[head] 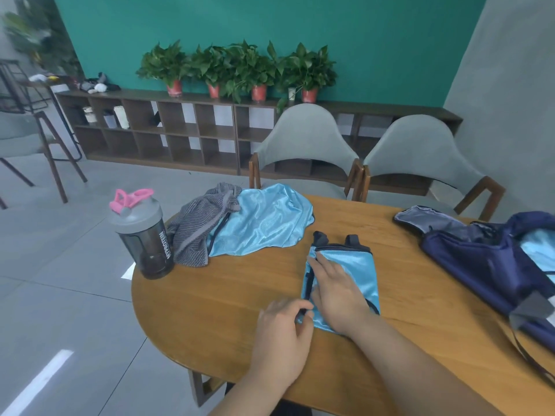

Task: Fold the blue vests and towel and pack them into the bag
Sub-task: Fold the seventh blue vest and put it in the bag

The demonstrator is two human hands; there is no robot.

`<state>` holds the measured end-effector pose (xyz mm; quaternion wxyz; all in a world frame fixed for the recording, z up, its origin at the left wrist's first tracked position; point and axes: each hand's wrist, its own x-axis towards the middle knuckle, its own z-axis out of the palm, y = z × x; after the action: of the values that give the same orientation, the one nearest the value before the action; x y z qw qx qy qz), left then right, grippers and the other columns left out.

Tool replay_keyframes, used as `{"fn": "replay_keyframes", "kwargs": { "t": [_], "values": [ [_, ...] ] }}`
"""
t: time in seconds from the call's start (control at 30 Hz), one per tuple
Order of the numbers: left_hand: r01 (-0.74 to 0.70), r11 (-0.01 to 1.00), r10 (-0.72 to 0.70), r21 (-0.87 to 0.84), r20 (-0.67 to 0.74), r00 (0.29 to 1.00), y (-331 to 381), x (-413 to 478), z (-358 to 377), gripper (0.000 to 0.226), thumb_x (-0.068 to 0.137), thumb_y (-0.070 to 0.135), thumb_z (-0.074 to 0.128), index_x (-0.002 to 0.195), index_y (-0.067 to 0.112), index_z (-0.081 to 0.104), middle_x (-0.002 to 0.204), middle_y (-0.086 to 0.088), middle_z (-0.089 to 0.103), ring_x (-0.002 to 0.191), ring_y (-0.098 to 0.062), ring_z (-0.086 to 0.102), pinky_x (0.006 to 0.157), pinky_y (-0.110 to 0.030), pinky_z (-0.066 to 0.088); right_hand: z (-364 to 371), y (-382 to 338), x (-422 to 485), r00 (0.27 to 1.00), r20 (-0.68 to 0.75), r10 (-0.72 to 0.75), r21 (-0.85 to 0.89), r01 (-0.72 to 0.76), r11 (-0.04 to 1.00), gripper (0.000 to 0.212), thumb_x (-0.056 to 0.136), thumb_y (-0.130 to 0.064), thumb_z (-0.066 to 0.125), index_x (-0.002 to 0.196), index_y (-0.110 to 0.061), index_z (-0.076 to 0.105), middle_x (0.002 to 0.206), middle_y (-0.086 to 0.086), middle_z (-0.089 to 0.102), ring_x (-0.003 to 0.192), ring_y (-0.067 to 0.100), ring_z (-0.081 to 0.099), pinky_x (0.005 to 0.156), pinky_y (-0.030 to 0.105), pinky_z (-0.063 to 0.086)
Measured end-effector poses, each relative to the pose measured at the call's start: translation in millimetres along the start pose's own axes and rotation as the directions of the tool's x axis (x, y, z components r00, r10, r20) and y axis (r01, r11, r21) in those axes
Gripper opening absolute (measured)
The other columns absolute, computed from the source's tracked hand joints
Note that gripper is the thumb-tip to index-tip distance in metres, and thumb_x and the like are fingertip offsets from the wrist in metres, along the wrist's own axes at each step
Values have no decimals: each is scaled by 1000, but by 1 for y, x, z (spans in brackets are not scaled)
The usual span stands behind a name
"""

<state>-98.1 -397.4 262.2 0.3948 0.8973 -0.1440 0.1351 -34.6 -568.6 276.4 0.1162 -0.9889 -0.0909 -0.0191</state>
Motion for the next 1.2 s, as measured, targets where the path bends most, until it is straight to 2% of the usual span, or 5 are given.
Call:
{"fn": "replay_keyframes", "kwargs": {
  "t": [0.23, 0.37, 0.5, 0.67, 1.2],
  "values": [
    [-28, 998, 29, -57, 11, 1000, 10, 12, -15, 28, 105, 30, 56, 131, 34, 65, 106, 23, 59, 97, -2, 60, 83, -14, 47, -40, 25, -18, 984, -160, 75, 430, 2, 903, 70, 96, 6, 45, 158, -26, 42, 156, -9, 49, 142, 9, 45, 111, 7, 26],
    [-144, 986, 142, 84, 29, 989, 21, 55, -9, 37, 108, 20, 47, 141, 23, 61, 138, 11, 59, 127, -7, 53, 109, -24, 41, -42, 53, -23, 910, -370, 186, 254, -93, 963, 56, 91, 3, 55, 142, -19, 62, 146, -2, 61, 122, 23, 64, 97, 30, 51],
    [-267, 911, 135, 313, 385, 913, 26, 95, 16, 55, 114, 37, 31, 166, 21, 26, 175, 1, 15, 162, -19, 8, 130, -37, 13, -21, 68, -23, 985, -113, 133, 119, -119, 986, 53, 104, -26, 54, 156, -21, 46, 168, -4, 33, 156, 18, 27, 126, 33, 25],
    [-252, 841, -68, 478, 556, 828, 5, 98, 36, 78, 108, 65, 14, 168, 20, -9, 169, 6, -31, 158, -18, -26, 130, -43, -9, -12, 68, -30, 991, 61, 119, -1, -119, 993, 62, 110, -53, 22, 167, -30, 13, 173, -15, -8, 158, 7, -18, 131, 40, 1],
    [-326, 865, 54, 381, 575, 816, -3, 68, 6, 63, 111, 54, 17, 168, 34, -1, 171, 19, -23, 156, -11, -30, 130, -43, -11, -27, 96, -84, 997, 78, -10, 9, 9, 1000, 77, 102, -75, 14, 167, -34, 6, 171, -23, -8, 153, -8, -20, 131, 37, 0]
  ]
}}
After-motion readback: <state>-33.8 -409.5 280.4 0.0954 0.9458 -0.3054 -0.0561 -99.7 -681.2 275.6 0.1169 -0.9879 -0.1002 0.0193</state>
